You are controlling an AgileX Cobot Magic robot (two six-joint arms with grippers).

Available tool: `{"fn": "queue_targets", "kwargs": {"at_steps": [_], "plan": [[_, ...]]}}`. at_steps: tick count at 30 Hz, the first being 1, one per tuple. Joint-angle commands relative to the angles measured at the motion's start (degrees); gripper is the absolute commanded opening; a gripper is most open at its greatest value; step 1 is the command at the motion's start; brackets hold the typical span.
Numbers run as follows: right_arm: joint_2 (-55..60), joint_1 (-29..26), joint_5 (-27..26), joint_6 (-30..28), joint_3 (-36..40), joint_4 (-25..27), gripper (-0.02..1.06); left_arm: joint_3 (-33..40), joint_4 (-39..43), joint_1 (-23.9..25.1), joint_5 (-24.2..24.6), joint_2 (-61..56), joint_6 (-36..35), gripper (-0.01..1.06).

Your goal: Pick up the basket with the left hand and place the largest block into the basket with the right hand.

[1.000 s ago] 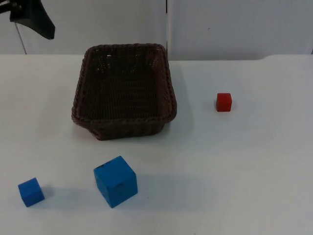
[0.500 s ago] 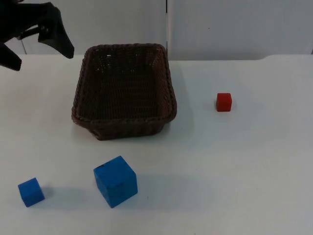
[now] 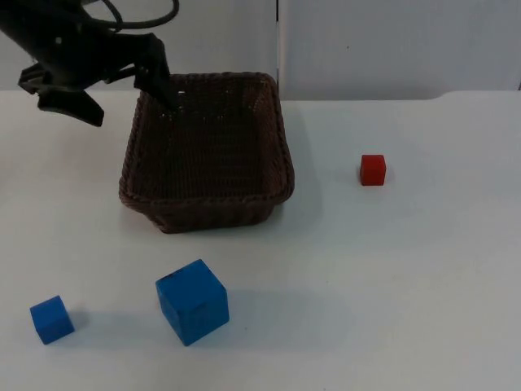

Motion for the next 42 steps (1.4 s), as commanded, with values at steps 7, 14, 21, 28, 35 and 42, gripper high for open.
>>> {"fn": "queue_targets", "kwargs": {"at_steps": [7,14,21,28,35,42], "plan": [[-0.19,-0.4,-0.23,0.02,0.35,0.29,1.05,-8.26,-1.15,-0.47,2.22,8.0,-0.02,1.05],[-0.19,-0.4,-0.23,0.02,0.35,0.29,1.05,-13.65,-1.15,-0.47,3.12,13.39,-1.11,1.05],[-0.19,-0.4,-0.23,0.02,0.35,0.29,1.05,-15.78,-0.35,-0.36,2.53,17.52,-2.74,1.05],[-0.19,-0.4,-0.23,0.02,0.35,0.29,1.05,-16.01,0.05,-0.36,2.53,17.92,-2.74,0.86],[-0.19,-0.4,-0.23,0.02,0.35,0.29,1.05,-16.01,0.15,-0.36,3.58,17.92,-3.38,0.16],[-0.19,-0.4,-0.23,0.02,0.35,0.29,1.05,-16.01,-0.75,-0.36,4.6,17.18,-5.59,0.0]]}}
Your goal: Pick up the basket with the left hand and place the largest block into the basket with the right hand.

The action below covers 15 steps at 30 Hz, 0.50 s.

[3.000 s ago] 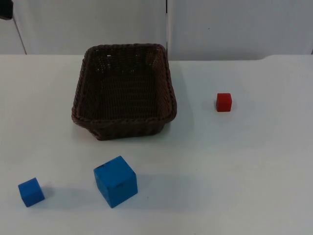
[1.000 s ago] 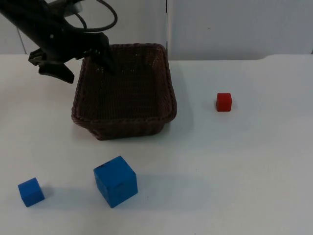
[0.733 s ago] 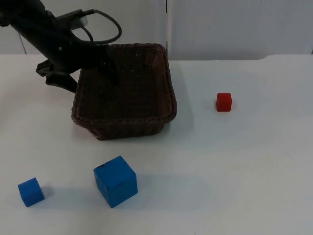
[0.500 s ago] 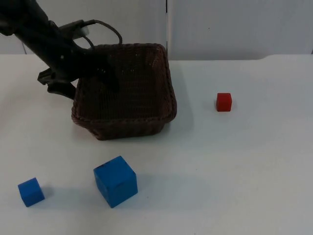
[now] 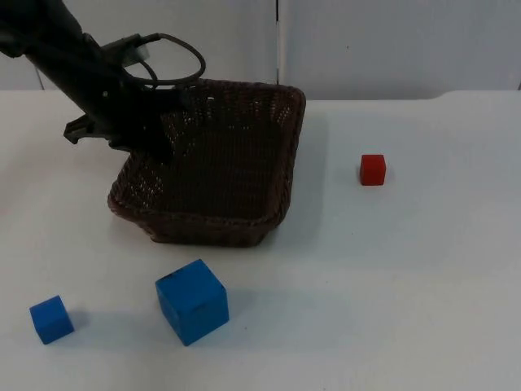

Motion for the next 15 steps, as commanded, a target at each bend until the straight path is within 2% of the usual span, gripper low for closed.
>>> {"fn": "queue_targets", "kwargs": {"at_steps": [1,8,15], "plan": [[-0.19,-0.4,-0.23,0.02,0.35,0.29,1.05,-0.25,-1.38,-0.14,0.74,-1.52,-0.9,0.0],[-0.19,-0.4,-0.23,0.02,0.35,0.29,1.05,-0.25,-2.91,-0.14,4.22,-6.79,-0.9,0.0],[-0.19,-0.4,-0.23,0.02,0.35,0.29,1.05,-0.25,-2.91,-0.14,10.72,-15.09,-1.57,0.0]]}}
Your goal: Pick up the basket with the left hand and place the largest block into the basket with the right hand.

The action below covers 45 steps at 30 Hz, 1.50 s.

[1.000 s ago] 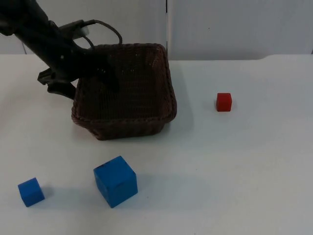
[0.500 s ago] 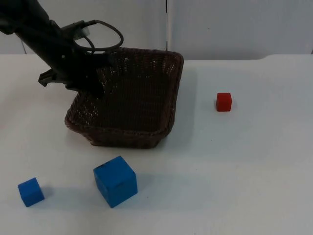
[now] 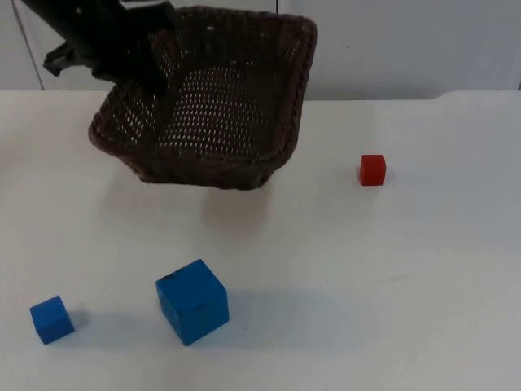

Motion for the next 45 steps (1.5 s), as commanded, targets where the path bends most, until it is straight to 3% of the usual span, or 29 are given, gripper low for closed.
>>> {"fn": "queue_targets", "kwargs": {"at_steps": [1,9,14,19,28,34,45], "plan": [[-0.19,-0.4,-0.23,0.02,0.35,0.2,1.05,-0.25,-1.95,-0.14,2.93,-3.44,-0.67,0.0],[-0.19,-0.4,-0.23,0.02,0.35,0.2,1.05,-0.25,-1.95,0.5,8.8,-9.84,-1.78,0.0],[-0.19,-0.4,-0.23,0.02,0.35,0.2,1.05,-0.25,-2.56,3.31,14.75,-12.46,-1.98,0.0],[-0.19,-0.4,-0.23,0.02,0.35,0.2,1.05,0.49,-4.63,7.85,14.91,-14.98,-1.98,0.0],[-0.19,-0.4,-0.23,0.02,0.35,0.09,1.05,14.95,-4.89,16.04,14.91,-25.55,1.29,0.0],[-0.19,-0.4,-0.23,0.02,0.35,0.09,1.05,23.39,-4.53,18.77,14.91,-31.37,2.54,0.0],[-0.19,-0.4,-0.34,0.02,0.35,0.26,1.05,31.68,-4.04,19.19,13.41,-34.23,4.61,0.0]]}}
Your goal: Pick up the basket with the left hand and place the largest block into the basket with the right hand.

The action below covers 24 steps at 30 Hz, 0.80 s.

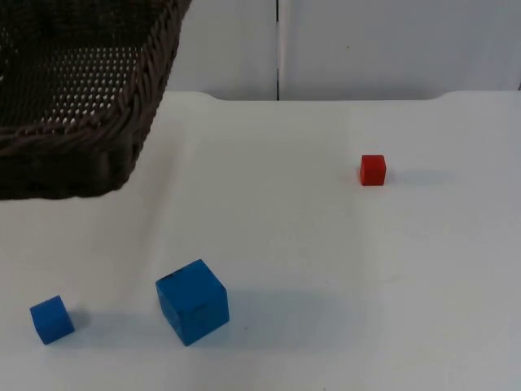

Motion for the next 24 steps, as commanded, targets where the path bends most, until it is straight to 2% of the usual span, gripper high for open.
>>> {"fn": "queue_targets", "kwargs": {"at_steps": [1,6,12,13,17,18,21,24], "plan": [[-0.19,-0.4,-0.34,0.02,0.35,0.26,1.05,0.88,-1.59,0.15,-0.7,-0.93,0.62,0.0],[-0.19,-0.4,-0.45,-0.83,0.15,2.41,1.05,0.89,-1.59,0.15,-0.86,-0.93,0.89,0.0],[0.75,-0.4,-2.37,-6.86,-2.07,10.5,1.05,0.89,-1.59,0.15,-1.66,-0.93,1.12,0.0],[0.75,-0.4,-2.37,-6.86,-2.07,10.5,1.05,0.89,-1.59,0.15,-1.66,-0.93,1.12,0.0],[6.91,-0.4,-4.11,-14.34,-3.7,17.41,1.05,0.89,-1.59,0.15,-1.75,-0.93,1.12,0.0],[6.91,-0.4,-4.11,-14.34,-3.7,17.41,1.05,0.89,-1.59,0.15,-1.75,-0.93,1.12,0.0],[14.02,-0.4,-6.68,-21.29,-4.81,22.95,1.05,0.89,-1.35,0.15,-1.8,-0.93,1.12,0.0],[18.51,-0.4,-7.13,-23.75,-5.74,25.8,1.05,0.89,-1.35,0.15,-1.8,-0.93,1.12,0.0]]}}
